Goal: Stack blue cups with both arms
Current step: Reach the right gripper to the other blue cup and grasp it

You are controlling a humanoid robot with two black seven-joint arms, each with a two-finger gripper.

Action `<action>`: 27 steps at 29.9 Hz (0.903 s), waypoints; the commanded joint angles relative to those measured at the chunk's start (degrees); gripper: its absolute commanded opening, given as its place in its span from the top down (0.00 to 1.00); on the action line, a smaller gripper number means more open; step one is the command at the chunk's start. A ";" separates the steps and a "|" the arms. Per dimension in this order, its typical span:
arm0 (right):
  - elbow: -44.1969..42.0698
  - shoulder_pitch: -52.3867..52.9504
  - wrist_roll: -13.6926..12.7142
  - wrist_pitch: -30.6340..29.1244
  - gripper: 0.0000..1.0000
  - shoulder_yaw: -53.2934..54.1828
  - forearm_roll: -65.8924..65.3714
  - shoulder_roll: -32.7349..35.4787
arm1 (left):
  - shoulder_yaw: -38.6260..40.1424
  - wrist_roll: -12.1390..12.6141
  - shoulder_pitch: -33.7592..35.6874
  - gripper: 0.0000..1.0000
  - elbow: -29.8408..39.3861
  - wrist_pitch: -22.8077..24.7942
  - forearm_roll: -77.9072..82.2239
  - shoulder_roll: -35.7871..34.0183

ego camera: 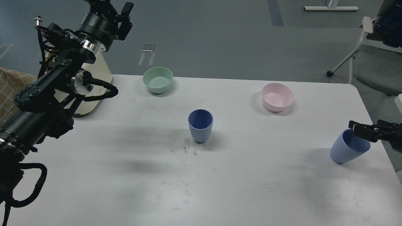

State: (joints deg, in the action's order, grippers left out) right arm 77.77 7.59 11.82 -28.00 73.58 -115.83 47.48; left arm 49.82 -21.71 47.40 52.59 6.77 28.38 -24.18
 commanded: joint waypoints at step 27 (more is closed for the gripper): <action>-3.59 -2.58 -2.24 0.22 0.90 -0.46 -0.80 -2.74 | 0.01 0.00 -0.03 0.02 0.06 -0.01 0.01 0.18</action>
State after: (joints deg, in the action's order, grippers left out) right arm 74.15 4.80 9.60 -27.85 73.08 -116.66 45.16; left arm 49.84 -21.71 47.37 52.68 6.77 28.38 -24.06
